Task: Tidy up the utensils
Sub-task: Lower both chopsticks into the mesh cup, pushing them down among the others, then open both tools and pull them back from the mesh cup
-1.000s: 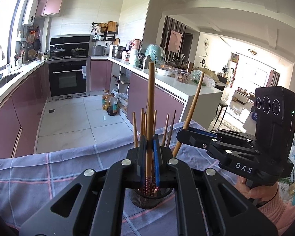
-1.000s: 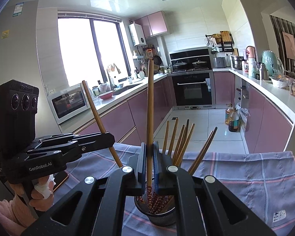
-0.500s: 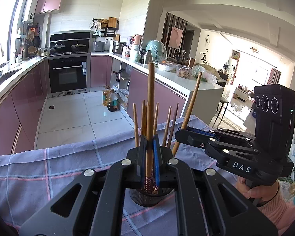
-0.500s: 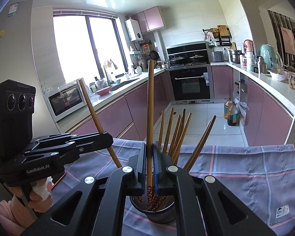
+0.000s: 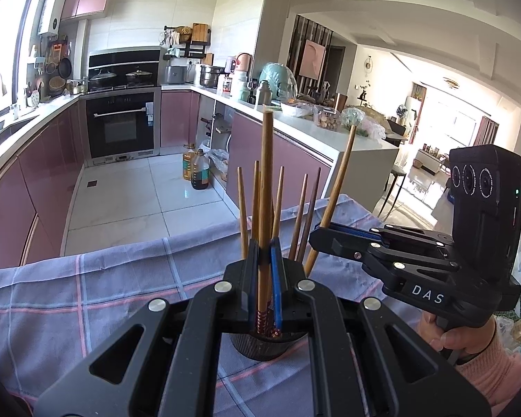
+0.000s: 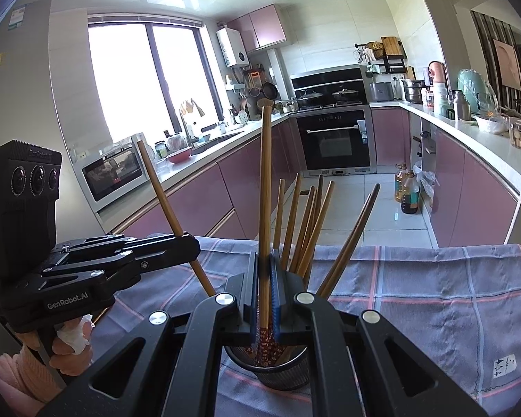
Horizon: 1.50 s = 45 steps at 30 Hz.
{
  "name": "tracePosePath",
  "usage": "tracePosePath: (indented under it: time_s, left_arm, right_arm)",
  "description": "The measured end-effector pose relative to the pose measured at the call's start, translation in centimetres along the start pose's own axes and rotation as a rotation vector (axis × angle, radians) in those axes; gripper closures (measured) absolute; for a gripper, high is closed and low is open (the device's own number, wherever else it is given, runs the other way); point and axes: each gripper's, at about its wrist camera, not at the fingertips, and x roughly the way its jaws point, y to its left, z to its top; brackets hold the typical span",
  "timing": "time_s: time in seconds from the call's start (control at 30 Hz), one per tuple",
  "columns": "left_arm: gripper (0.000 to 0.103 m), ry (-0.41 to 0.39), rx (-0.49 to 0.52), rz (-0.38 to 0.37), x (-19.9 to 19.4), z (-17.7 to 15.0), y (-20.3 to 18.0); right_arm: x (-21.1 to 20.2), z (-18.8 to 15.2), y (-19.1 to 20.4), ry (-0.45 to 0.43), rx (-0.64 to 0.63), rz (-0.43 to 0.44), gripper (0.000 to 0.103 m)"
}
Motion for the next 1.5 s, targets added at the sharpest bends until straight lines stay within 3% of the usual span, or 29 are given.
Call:
tracePosePath:
  time_s: [0.8, 1.23, 1.4, 1.5]
  left_arm:
    - [0.095, 0.089, -0.017, 0.033, 3.9, -1.2, 1.3]
    - [0.094, 0.133, -0.024, 0.052, 7.1, -1.1, 2.9]
    - [0.093, 0.148, -0.030, 0.045, 7.7, -1.8, 3.3]
    - [0.087, 0.143, -0.039, 0.042, 7.5, -2.3, 3.6]
  right_arm:
    - [2.8, -1.6, -1.6, 0.085, 0.042, -0.018, 0.097]
    - [3.1, -1.6, -2.3, 0.085, 0.083, -0.030, 0.095]
    - [2.7, -1.5, -2.6, 0.072, 0.092, -0.046, 0.084]
    - [2.4, -1.4, -2.5, 0.062, 0.085, -0.054, 0.083]
